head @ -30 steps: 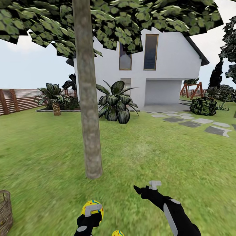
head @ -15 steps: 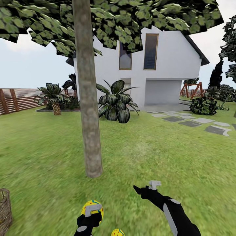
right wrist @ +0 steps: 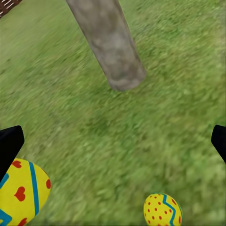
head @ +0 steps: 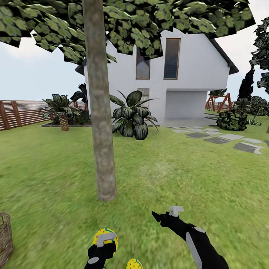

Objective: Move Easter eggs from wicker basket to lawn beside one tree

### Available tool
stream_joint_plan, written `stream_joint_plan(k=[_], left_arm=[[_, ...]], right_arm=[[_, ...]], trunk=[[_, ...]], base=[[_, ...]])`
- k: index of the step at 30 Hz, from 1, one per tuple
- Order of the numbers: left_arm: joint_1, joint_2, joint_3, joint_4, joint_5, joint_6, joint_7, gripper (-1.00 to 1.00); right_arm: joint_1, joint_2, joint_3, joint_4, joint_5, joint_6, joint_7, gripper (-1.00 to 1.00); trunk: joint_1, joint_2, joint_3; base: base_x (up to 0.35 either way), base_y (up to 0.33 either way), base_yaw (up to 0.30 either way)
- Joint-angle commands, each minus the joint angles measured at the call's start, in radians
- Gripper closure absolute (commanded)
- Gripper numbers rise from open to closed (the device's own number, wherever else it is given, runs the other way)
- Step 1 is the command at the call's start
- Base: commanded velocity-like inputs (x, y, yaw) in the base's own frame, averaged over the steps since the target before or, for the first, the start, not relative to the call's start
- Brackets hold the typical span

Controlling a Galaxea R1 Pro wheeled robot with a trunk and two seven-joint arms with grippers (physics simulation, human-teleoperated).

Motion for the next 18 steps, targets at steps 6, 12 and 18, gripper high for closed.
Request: stream_joint_plan(k=[6, 12, 18], left_arm=[[-0.024, 0.001, -0.002, 0.029, 0.007, 0.017, 0.008, 1.00], [-0.046, -0.001, -0.001, 0.062, 0.011, 0.020, 0.007, 1.00], [-0.049, -0.001, -0.001, 0.078, 0.013, 0.022, -0.047, 1.00]], right_arm=[[-0.001, 0.001, -0.003, -0.001, -0.007, 0.009, 0.005, -1.00], [-0.001, 0.001, -0.003, -0.001, -0.007, 0.009, 0.004, -1.00], [-0.001, 0.001, -0.003, -0.001, -0.007, 0.009, 0.005, -1.00]], trunk=[[0.023, -0.043, -0.020], [0.046, -0.085, -0.039], [0.069, -0.127, -0.058]], base=[[0.000, 0.000, 0.000], [0.000, 0.000, 0.000], [0.000, 0.000, 0.000]])
